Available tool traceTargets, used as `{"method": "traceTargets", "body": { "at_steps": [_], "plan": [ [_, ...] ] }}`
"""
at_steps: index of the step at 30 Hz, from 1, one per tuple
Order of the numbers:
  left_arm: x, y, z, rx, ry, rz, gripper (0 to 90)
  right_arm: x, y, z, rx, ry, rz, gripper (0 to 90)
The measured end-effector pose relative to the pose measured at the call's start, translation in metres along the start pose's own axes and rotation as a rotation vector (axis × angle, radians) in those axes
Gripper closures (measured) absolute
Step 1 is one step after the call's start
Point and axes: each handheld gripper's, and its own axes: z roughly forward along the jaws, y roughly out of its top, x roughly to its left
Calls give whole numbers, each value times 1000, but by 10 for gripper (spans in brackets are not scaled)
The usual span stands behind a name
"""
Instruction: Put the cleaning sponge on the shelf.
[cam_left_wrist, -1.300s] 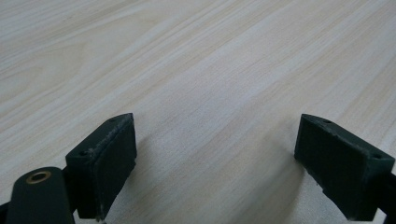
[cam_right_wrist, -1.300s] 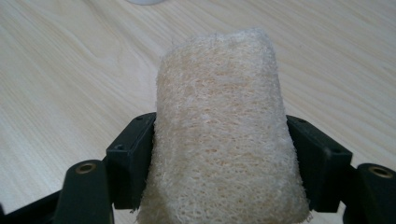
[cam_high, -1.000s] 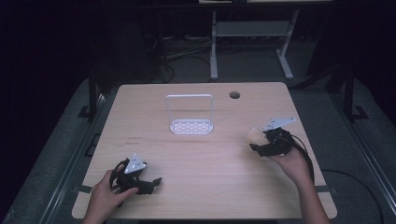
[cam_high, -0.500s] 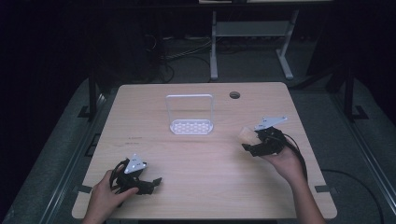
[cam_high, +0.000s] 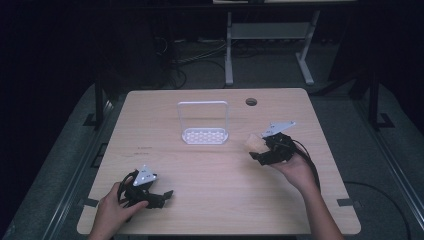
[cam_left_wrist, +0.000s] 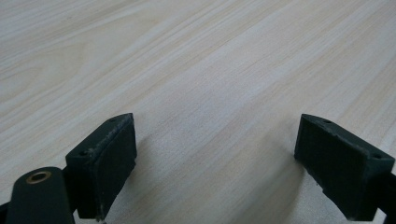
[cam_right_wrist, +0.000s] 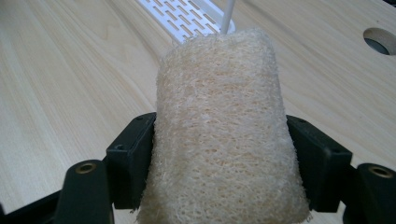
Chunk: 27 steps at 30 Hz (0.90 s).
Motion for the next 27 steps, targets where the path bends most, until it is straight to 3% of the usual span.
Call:
{"method": "traceTargets", "body": {
  "at_steps": [27],
  "plan": [
    [0,0,0,-1,0,-4,122,16,32,22,-11,40,-48,299]
  ]
}}
